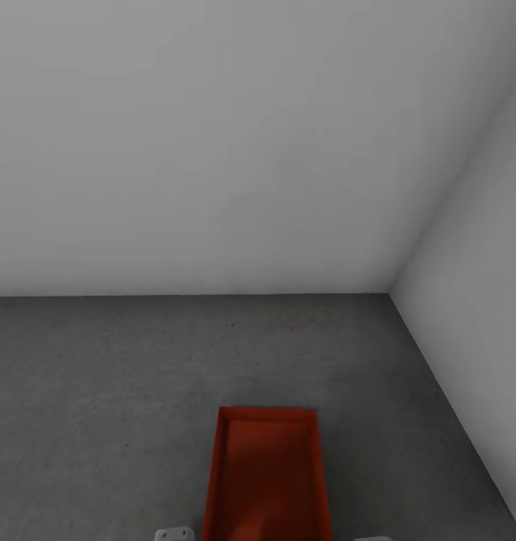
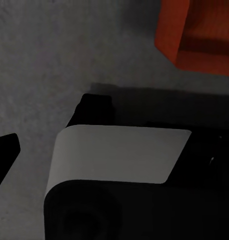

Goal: Move the two storage containers from the living room to the garage. In the garage, place one container on the floor and stack the other container on top of it (either order is fine).

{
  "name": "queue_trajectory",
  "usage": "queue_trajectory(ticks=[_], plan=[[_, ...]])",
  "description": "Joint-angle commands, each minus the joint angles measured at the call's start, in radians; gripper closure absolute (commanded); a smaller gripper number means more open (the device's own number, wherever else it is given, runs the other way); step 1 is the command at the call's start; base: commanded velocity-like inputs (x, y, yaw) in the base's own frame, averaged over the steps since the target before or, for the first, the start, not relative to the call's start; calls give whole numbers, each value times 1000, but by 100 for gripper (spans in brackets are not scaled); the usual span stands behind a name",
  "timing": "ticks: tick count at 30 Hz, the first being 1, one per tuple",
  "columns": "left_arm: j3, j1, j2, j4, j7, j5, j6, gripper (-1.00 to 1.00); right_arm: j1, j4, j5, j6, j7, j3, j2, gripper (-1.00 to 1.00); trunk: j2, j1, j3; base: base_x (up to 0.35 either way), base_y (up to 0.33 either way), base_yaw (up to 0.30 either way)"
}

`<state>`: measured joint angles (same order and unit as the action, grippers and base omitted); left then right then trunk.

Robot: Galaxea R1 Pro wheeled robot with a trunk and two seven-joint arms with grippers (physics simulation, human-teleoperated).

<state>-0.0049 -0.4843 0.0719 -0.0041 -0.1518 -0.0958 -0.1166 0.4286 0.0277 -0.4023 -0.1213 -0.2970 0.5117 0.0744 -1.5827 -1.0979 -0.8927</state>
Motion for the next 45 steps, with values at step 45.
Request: queue_trajectory(ticks=[45], plan=[[-1, 0, 2, 0, -3, -10, -5, -100, 1, 3, -10, -6, 0, 8, 1, -100, 0, 0, 70, -118, 0, 0]])
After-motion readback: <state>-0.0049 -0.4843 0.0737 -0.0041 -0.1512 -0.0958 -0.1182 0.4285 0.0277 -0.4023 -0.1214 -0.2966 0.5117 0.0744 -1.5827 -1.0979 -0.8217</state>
